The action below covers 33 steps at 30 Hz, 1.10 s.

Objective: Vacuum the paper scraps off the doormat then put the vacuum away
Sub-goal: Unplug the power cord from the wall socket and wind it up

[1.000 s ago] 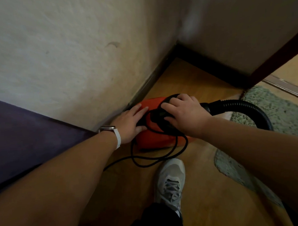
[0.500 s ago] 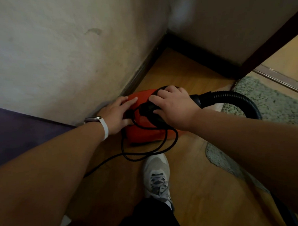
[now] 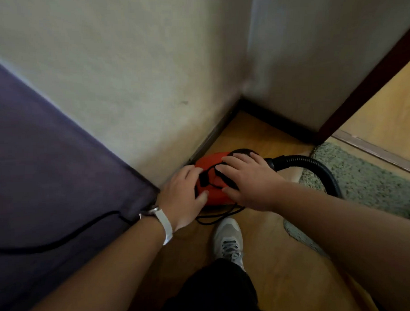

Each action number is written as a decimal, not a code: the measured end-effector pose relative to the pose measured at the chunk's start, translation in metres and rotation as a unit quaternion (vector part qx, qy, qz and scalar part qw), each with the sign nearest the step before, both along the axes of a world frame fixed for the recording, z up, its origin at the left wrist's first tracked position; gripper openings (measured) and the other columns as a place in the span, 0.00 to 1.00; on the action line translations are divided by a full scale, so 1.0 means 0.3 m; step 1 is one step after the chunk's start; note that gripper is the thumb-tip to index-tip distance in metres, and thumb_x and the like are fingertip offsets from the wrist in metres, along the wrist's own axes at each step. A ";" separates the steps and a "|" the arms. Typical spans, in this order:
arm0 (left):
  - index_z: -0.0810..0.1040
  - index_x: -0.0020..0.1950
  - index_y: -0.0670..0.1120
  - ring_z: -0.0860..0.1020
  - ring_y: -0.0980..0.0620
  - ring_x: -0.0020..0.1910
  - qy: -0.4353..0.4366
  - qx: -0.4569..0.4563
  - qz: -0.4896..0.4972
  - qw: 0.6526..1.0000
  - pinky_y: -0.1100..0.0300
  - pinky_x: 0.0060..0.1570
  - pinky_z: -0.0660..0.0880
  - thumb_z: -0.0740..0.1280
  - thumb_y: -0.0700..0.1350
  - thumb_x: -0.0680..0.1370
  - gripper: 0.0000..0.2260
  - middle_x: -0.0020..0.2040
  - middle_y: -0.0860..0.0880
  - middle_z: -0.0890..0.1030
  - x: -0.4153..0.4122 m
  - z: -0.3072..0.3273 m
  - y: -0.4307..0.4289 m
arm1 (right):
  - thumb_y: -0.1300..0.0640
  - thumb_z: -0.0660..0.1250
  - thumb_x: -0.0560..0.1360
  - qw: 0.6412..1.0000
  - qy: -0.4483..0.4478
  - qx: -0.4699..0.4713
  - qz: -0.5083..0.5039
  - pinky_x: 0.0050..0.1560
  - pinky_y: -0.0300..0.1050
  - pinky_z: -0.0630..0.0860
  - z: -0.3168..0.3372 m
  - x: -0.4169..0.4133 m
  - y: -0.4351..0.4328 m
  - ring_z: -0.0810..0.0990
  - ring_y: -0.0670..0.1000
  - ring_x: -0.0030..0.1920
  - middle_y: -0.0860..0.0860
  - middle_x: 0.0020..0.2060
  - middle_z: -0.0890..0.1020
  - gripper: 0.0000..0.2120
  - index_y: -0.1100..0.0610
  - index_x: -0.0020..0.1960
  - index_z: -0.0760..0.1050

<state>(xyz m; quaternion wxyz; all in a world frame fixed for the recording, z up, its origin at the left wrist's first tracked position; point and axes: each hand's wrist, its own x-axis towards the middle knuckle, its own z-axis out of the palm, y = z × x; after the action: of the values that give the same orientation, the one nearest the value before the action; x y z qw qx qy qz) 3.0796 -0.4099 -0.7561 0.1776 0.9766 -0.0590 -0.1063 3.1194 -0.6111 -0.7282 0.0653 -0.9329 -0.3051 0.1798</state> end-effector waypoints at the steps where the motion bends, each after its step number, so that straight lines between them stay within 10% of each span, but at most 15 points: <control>1: 0.66 0.74 0.52 0.66 0.49 0.71 -0.017 0.010 -0.001 1.000 0.53 0.68 0.67 0.65 0.56 0.77 0.26 0.74 0.51 0.66 -0.045 0.064 0.016 | 0.39 0.55 0.80 1.000 -0.010 0.010 0.007 0.77 0.58 0.49 0.052 -0.027 0.022 0.54 0.54 0.78 0.48 0.78 0.59 0.28 0.45 0.78 0.56; 12: 0.80 0.50 0.49 0.76 0.55 0.47 -0.263 0.010 -0.024 0.964 0.61 0.43 0.74 0.62 0.52 0.78 0.10 0.47 0.53 0.79 -0.587 0.684 0.319 | 0.45 0.60 0.79 0.989 0.017 0.124 0.072 0.69 0.49 0.66 0.597 -0.325 0.415 0.66 0.53 0.71 0.48 0.71 0.68 0.29 0.47 0.78 0.57; 18: 0.77 0.47 0.49 0.76 0.58 0.39 -0.259 -0.169 0.245 0.919 0.64 0.37 0.71 0.64 0.57 0.79 0.12 0.40 0.54 0.78 -0.584 0.835 0.474 | 0.47 0.62 0.79 0.970 0.116 0.208 0.054 0.54 0.53 0.78 0.704 -0.455 0.621 0.77 0.51 0.55 0.48 0.60 0.77 0.19 0.48 0.69 0.68; 22: 0.76 0.52 0.48 0.81 0.51 0.49 -0.152 -0.417 0.352 0.824 0.52 0.52 0.76 0.59 0.56 0.82 0.13 0.47 0.50 0.82 -0.455 0.897 0.439 | 0.50 0.57 0.83 0.961 0.128 0.245 -0.009 0.42 0.51 0.76 0.695 -0.499 0.667 0.80 0.53 0.41 0.51 0.43 0.79 0.05 0.50 0.52 0.68; 26: 0.70 0.41 0.45 0.67 0.55 0.24 -0.106 -0.670 0.401 0.616 0.61 0.27 0.68 0.54 0.50 0.85 0.16 0.26 0.52 0.67 -0.398 0.956 0.398 | 0.50 0.56 0.83 0.961 0.136 0.238 -0.029 0.37 0.52 0.74 0.690 -0.512 0.610 0.79 0.57 0.38 0.57 0.41 0.80 0.08 0.53 0.51 0.70; 33: 0.66 0.39 0.46 0.57 0.60 0.15 -0.086 -0.624 0.443 0.637 0.67 0.18 0.51 0.51 0.42 0.84 0.15 0.19 0.56 0.60 -0.433 1.004 0.451 | 0.48 0.58 0.83 0.969 0.136 0.197 -0.056 0.29 0.40 0.64 0.728 -0.506 0.476 0.70 0.46 0.27 0.48 0.29 0.73 0.15 0.50 0.39 0.72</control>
<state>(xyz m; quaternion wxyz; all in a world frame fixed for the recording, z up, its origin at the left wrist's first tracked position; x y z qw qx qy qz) 2.9498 -0.2746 -0.4549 0.7648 0.5470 0.3137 0.1321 2.9675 -0.4683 -0.5099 0.2987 -0.8841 -0.2698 0.2374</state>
